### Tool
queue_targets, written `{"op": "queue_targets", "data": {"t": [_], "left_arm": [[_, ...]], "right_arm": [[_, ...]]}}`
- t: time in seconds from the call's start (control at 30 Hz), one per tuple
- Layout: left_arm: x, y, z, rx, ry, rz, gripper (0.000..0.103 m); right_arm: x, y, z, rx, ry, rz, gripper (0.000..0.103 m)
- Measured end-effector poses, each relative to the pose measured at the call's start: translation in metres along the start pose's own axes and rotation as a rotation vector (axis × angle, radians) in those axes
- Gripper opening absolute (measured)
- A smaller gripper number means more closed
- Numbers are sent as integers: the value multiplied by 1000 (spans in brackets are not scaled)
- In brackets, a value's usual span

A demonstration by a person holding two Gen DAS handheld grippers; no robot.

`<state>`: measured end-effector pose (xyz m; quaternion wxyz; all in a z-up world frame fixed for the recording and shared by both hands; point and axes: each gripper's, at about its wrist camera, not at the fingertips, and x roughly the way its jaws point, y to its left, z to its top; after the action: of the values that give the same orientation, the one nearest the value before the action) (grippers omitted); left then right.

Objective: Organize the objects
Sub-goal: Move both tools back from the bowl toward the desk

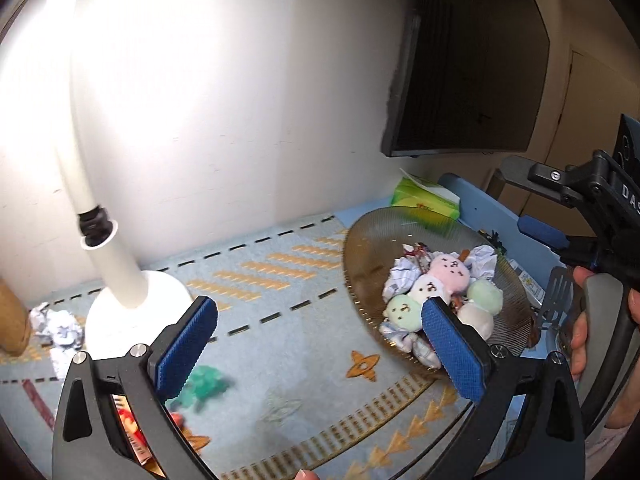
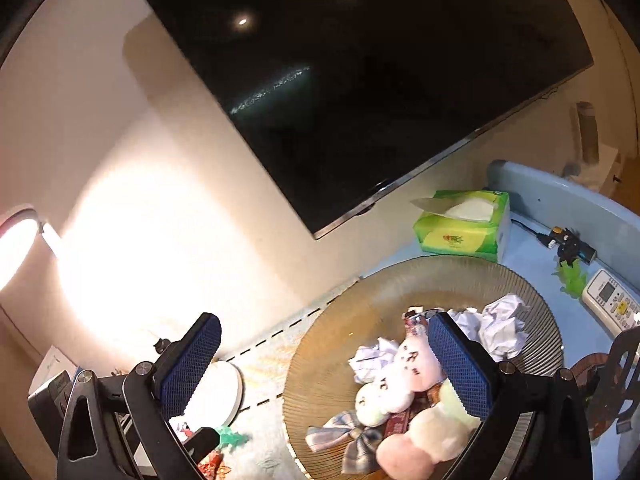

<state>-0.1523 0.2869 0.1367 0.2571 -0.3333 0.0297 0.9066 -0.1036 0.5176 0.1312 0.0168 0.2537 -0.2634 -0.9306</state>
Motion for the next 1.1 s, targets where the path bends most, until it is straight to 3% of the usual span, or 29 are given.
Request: {"op": "queue_targets", "data": {"t": [0.17,0.33,0.4,0.5,0.73,0.83,0.97,1.1], "left_arm": [[-37,66,-29,-78,-1,127,103],[-62,137,-87,-146,57,280,103],[-68,171,-112,-237,90,328,103],[-65,214,-144,-364,127,323,103],[-26,218,-159,-352,216,306,103],[-12,215,-162,-331,263,377,103],[-32,231,-178,-320,257,413,102],[-58,266,-193,-373,218,457,102]], "right_arm": [[2,54,-30,-99,52,55,103],[18,106,-72,-193,104,82,103],[26,123,-92,-203,131,115,103],[34,145,-123,-212,165,163,103],[48,182,-188,-278,237,202,103],[60,190,-205,-306,277,185,103],[72,199,-225,-403,313,144,103],[84,211,-245,-565,300,84,103]]}}
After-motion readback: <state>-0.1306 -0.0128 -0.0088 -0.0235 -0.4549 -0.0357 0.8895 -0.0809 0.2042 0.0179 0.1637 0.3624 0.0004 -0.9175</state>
